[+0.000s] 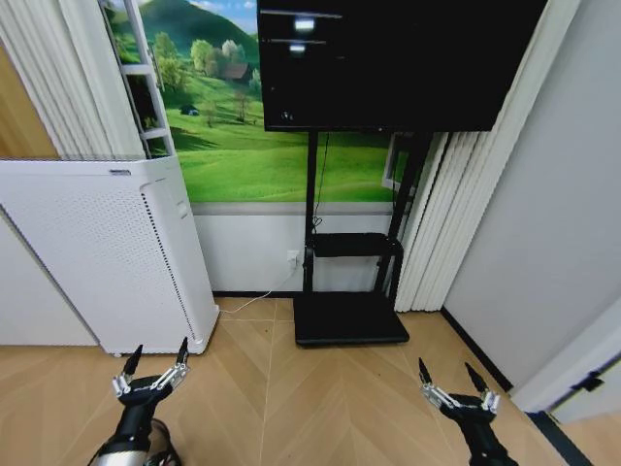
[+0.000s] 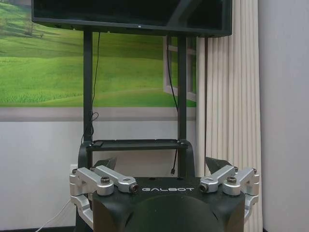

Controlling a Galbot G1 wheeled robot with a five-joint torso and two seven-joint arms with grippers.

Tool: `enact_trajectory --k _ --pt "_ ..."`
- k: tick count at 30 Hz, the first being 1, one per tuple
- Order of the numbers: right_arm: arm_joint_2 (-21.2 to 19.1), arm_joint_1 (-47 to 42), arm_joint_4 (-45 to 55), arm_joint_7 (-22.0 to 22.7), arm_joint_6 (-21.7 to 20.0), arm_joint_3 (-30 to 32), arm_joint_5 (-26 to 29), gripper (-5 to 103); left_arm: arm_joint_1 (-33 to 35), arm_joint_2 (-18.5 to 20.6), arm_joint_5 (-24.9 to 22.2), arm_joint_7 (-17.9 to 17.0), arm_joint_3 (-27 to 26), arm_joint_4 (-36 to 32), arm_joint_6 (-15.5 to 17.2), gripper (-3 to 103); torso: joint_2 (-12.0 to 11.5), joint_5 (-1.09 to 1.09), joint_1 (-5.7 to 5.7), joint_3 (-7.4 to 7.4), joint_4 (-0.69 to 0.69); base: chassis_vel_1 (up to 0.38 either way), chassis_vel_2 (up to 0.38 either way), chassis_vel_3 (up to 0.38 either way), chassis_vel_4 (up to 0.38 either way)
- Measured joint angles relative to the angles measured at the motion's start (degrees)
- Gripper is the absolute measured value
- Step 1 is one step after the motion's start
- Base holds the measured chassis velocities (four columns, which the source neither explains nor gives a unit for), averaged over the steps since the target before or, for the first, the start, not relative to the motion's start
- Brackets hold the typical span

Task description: Pick up the trash bin and place the garbage on the floor into it.

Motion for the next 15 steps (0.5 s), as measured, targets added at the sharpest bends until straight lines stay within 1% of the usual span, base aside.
enact_trajectory --k 15 --pt "0.0 0.0 0.0 0.0 0.0 0.0 0.0 100 0.0 0.0 0.0 0.0 0.0 0.0 0.0 100 3.5 0.00 1.31 2.20 0.00 0.000 0.000 0.000 0.000"
